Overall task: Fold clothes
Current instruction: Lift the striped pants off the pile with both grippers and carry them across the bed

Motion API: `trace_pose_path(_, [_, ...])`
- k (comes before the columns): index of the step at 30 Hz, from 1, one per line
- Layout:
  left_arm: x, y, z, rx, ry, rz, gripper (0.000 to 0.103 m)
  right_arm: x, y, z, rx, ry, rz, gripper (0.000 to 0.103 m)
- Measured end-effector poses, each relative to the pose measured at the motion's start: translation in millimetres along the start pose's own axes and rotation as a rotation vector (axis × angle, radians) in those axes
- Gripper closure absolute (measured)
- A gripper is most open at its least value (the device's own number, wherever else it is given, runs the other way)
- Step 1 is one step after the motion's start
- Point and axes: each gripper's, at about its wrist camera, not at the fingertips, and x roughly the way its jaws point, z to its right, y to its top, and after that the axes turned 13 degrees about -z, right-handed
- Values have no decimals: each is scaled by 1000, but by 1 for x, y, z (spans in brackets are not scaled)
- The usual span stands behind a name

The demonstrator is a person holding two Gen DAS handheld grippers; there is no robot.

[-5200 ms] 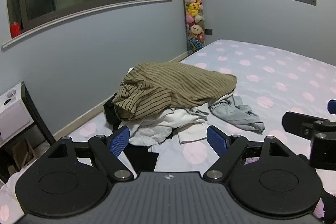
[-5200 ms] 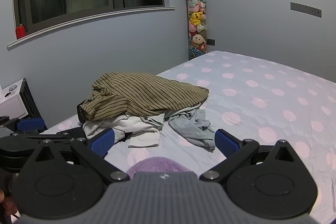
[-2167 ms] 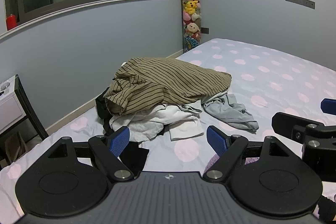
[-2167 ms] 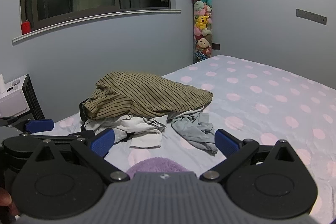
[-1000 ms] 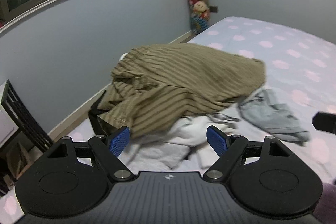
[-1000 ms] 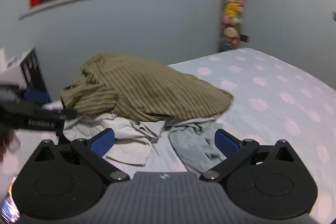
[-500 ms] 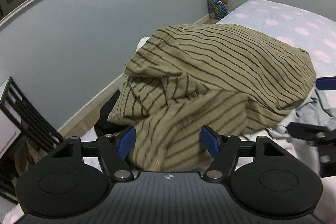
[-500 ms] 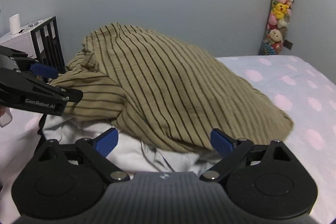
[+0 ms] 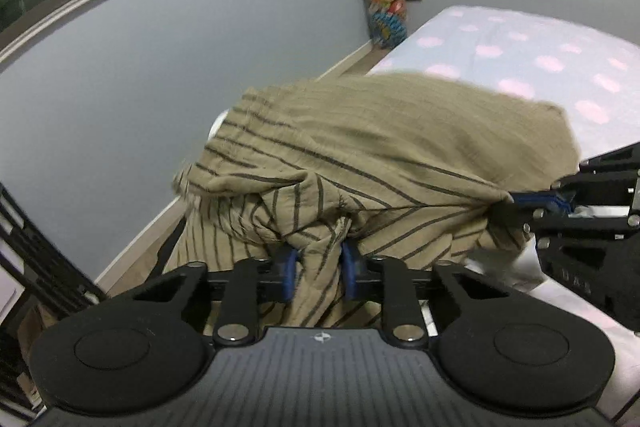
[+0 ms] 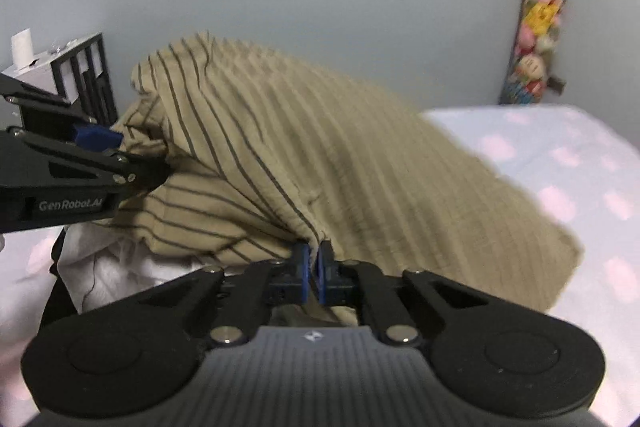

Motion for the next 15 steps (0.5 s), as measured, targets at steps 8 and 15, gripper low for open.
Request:
trace_pose_path(8, [-103, 18, 38, 87, -70, 196, 97, -120, -2, 19, 46, -172, 147, 100])
trace_pose_path(15, [-208, 13, 91, 188, -162, 376, 97, -252, -40, 44, 167, -322, 274, 101])
